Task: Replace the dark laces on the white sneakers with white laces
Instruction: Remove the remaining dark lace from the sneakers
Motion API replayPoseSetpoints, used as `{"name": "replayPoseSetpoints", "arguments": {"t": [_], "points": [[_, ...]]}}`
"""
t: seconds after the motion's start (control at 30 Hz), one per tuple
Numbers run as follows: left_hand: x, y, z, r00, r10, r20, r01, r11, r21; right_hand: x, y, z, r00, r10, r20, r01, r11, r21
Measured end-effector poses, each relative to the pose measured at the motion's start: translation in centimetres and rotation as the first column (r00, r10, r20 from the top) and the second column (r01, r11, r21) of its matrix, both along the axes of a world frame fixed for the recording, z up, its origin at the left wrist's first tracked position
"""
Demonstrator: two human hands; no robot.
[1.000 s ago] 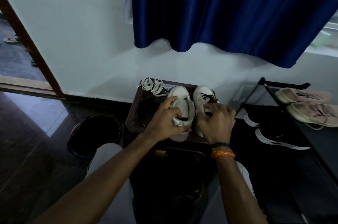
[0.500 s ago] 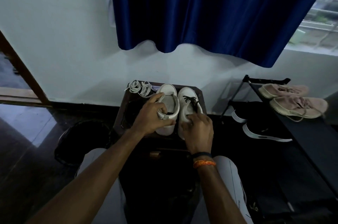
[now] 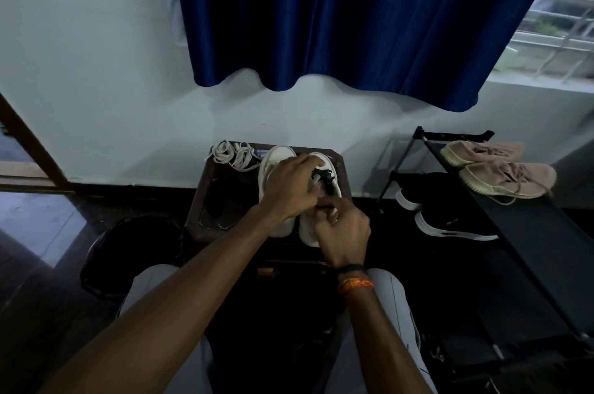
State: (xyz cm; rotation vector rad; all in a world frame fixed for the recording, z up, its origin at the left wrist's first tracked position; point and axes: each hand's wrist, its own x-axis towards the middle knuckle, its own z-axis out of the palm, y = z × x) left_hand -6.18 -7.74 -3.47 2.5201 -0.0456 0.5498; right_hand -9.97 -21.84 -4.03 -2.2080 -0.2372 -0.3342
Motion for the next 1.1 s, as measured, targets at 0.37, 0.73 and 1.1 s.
{"name": "replayPoseSetpoints", "arguments": {"t": [0.37,0.73,1.1], "points": [[0.7,-1.4,0.1,0.996,0.076,0.037,-0.079,0.994,0.075,5.1,0.3,0.6,0.999,-0.036,-0.038,0.029,0.987,-0.156],[1.7,-0.9,0.4,0.996,0.080,-0.031,-0.084,0.981,-0.176,6.5,-0.5,0.0,0.998,-0.065,0.014,0.067,0.987,-0.146],[1.6,0.8,1.9,0.984,-0.096,-0.149,0.005,0.855,-0.518,7.0,-0.9,-1.0,0.998,0.056,-0.007,-0.056,0.996,-0.073]]}}
